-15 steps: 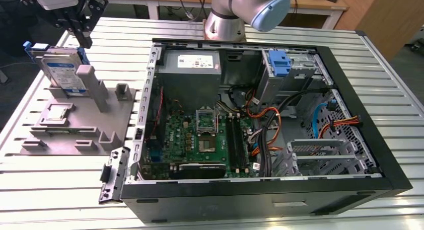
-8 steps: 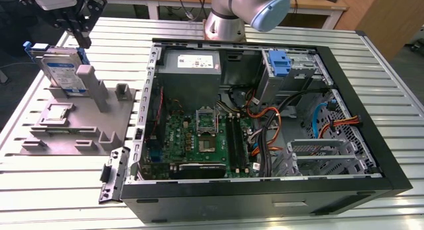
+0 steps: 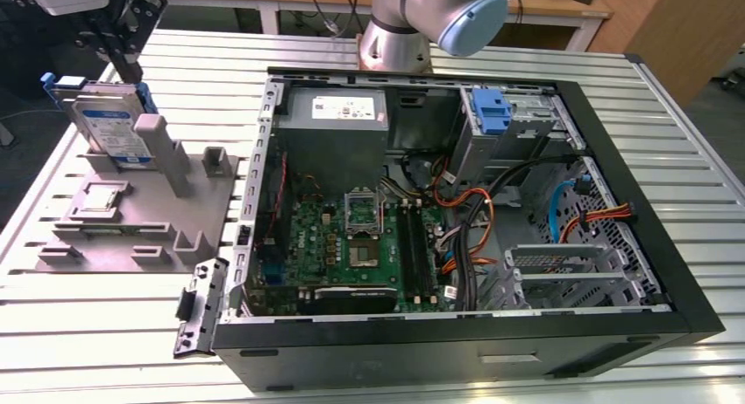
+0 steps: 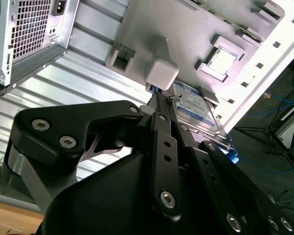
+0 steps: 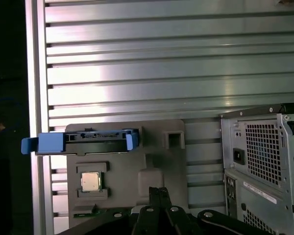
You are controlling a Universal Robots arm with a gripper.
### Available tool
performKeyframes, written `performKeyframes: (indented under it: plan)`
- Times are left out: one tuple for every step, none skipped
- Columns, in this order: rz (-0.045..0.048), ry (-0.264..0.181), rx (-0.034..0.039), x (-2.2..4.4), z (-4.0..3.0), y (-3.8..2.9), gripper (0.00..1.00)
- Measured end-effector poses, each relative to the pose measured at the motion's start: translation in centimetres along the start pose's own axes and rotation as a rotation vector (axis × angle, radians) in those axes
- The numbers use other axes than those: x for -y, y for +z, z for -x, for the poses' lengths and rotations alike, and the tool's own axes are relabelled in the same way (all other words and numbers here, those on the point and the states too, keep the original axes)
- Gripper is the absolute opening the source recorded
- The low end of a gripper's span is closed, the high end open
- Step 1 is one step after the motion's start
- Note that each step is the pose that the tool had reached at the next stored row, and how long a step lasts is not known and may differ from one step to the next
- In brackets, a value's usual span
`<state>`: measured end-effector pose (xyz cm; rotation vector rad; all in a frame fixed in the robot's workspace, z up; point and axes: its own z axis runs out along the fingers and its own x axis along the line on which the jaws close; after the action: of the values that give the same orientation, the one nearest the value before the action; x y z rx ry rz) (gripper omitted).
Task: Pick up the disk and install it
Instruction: 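Reach for the disk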
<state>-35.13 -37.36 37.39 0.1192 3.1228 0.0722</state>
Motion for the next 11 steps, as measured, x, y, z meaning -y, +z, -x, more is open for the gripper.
performKeyframes:
  plan:
    - [-0.0001, 0.000, -0.0001, 0.01, -0.14, 0.01, 0.10]
    - [-0.0001, 0.000, -0.0001, 0.02, -0.26, 0.02, 0.10]
    - [-0.0001, 0.000, -0.0001, 0.03, -0.38, 0.03, 0.10]
    - [-0.0001, 0.000, -0.0001, 0.04, -0.51, 0.04, 0.10]
    - [-0.0001, 0.000, -0.0001, 0.05, -0.61, 0.05, 0.10]
    - [-0.0001, 0.000, -0.0001, 0.05, -0.71, 0.07, 0.10]
    - [-0.0001, 0.000, -0.0001, 0.06, -0.79, 0.07, 0.10]
    - [-0.0001, 0.000, -0.0001, 0.07, -0.86, 0.08, 0.10]
    - [-0.0001, 0.000, -0.0001, 0.07, -0.91, 0.08, 0.10]
    - [-0.0001, 0.000, -0.0001, 0.08, -0.97, 0.09, 0.10]
    - [-0.0001, 0.000, -0.0002, 0.08, -1.03, 0.09, 0.10]
